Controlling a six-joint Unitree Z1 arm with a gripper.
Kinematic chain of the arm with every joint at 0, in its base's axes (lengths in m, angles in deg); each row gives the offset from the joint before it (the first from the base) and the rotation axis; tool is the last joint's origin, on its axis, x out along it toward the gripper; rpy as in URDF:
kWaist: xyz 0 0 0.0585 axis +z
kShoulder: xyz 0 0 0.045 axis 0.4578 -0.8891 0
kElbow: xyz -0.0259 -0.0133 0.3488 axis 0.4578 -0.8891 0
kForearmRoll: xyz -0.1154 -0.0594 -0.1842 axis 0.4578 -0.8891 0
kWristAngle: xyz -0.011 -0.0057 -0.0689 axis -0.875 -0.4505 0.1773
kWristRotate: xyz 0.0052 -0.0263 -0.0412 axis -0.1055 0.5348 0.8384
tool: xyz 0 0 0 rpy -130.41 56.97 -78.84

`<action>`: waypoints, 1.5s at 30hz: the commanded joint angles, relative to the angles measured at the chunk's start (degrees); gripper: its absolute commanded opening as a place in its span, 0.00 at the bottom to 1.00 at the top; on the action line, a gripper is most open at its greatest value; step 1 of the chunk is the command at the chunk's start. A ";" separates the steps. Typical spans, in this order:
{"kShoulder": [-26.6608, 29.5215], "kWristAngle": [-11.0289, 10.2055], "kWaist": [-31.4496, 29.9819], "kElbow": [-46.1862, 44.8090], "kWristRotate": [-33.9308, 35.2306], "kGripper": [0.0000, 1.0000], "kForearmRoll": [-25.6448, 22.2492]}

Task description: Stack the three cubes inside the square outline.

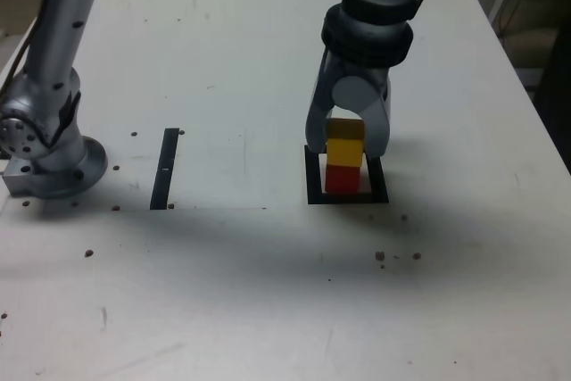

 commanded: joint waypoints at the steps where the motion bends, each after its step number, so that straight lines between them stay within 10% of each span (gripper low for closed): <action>1: -0.36 0.12 0.28 -0.66 0.13 0.81 0.44; 19: 2.86 -2.03 3.27 -2.47 0.60 0.99 0.69; 45: -3.58 -2.88 26.63 13.58 -7.62 0.99 -4.64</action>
